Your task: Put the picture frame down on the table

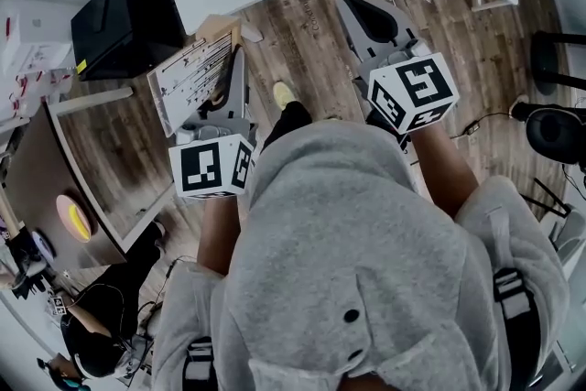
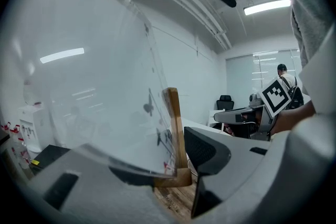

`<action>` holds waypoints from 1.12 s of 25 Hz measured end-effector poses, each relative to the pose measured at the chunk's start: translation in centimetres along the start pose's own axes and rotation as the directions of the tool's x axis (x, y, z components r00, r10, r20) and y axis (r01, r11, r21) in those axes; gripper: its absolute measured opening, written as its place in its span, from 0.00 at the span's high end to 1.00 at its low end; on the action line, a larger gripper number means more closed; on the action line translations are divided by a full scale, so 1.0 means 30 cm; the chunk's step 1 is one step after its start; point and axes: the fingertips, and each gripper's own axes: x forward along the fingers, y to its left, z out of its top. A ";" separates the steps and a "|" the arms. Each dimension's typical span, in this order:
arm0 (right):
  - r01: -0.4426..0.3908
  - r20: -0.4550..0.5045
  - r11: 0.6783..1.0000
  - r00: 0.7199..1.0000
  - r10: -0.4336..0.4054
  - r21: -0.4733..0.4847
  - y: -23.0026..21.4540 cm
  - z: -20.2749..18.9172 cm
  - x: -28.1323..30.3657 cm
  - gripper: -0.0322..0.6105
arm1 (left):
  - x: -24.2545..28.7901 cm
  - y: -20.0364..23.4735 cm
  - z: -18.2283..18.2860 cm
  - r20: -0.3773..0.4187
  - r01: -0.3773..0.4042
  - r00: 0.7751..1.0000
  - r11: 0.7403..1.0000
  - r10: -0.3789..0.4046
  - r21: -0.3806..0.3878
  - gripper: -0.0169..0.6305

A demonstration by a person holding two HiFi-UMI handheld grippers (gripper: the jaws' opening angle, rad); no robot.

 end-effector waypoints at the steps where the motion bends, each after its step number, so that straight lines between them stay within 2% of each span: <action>1: 0.004 0.000 1.000 1.000 -0.004 -0.001 0.001 0.006 0.015 0.90 | 0.009 0.017 0.002 0.000 0.004 1.000 1.000 -0.004 -0.003 0.67; 15: 0.064 0.014 0.998 0.998 -0.063 -0.027 0.053 0.059 0.203 0.91 | 0.102 0.225 0.026 0.034 0.074 0.997 0.997 -0.073 -0.038 0.67; 23: 0.078 0.005 0.996 0.997 -0.078 -0.046 0.087 0.061 0.270 0.90 | 0.110 0.283 0.050 0.059 0.104 0.993 0.994 -0.102 -0.034 0.67; 28: 0.087 -0.014 0.995 0.996 -0.088 -0.041 0.096 0.043 0.295 0.91 | 0.121 0.315 0.033 0.046 0.110 0.993 0.993 -0.108 -0.045 0.67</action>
